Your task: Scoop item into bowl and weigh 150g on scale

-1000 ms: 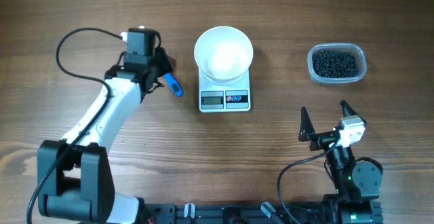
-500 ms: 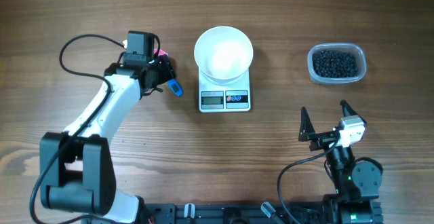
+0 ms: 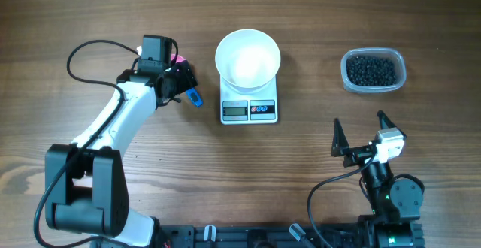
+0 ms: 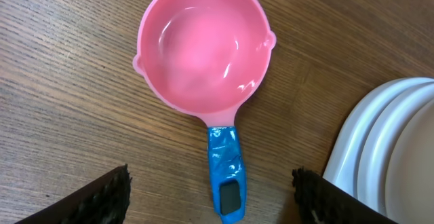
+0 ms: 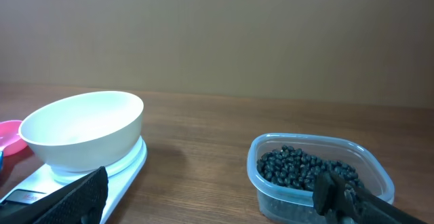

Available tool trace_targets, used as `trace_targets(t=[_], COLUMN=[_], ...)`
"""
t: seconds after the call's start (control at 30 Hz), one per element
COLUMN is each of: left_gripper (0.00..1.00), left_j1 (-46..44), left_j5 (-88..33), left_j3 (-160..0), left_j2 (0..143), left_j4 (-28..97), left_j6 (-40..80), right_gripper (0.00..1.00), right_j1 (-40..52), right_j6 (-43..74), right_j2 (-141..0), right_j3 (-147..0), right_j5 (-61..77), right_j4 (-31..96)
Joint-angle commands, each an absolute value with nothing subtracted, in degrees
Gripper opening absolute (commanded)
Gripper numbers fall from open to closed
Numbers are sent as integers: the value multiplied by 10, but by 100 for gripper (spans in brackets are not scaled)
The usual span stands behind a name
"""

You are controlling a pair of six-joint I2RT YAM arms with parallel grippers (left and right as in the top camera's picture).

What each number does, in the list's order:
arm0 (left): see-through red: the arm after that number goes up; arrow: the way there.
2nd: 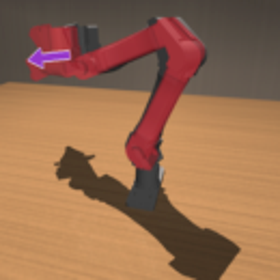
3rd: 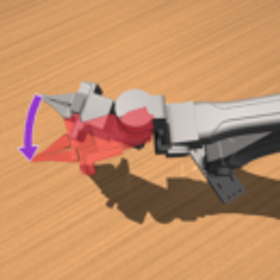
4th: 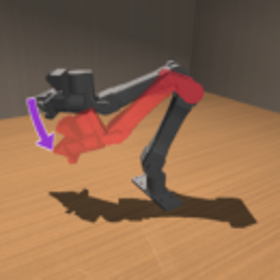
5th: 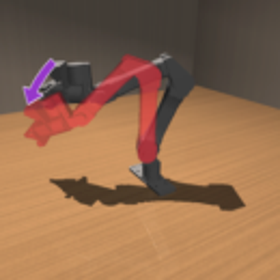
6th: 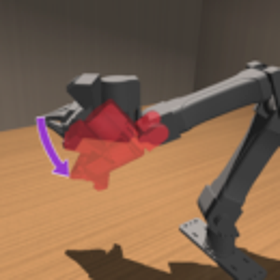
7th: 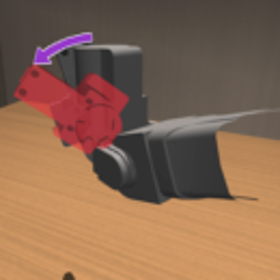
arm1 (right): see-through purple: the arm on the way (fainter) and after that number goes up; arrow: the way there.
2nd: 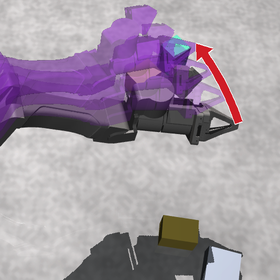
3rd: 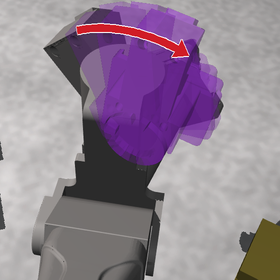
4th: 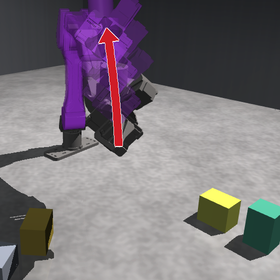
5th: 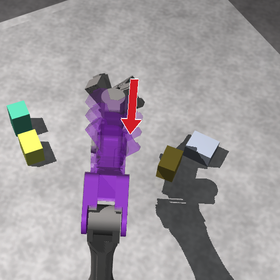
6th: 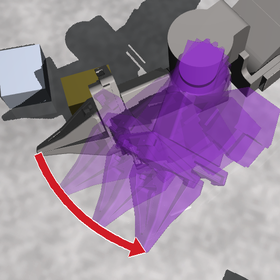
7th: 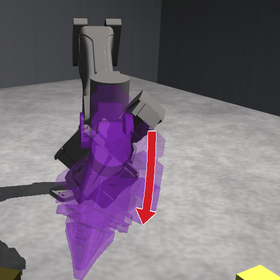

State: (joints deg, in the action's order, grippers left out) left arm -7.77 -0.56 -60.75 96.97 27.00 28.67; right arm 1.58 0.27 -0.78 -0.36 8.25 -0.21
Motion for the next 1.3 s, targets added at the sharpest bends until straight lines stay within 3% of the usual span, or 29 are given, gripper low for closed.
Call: trace_targets(t=[0.0, 1.27], left_gripper=[83, 87], left_j1=[-76, -76], left_j5=[-10, -10], left_j3=[-610, -610], left_j2=[975, 975], left_j4=[270, 271], left_j6=[292, 292], right_gripper=[100, 100], right_j1=[16, 16], right_j6=[1, 2], right_j2=[-6, -6], right_j3=[-3, -3], right_j5=[74, 74], right_j4=[-4, -4])
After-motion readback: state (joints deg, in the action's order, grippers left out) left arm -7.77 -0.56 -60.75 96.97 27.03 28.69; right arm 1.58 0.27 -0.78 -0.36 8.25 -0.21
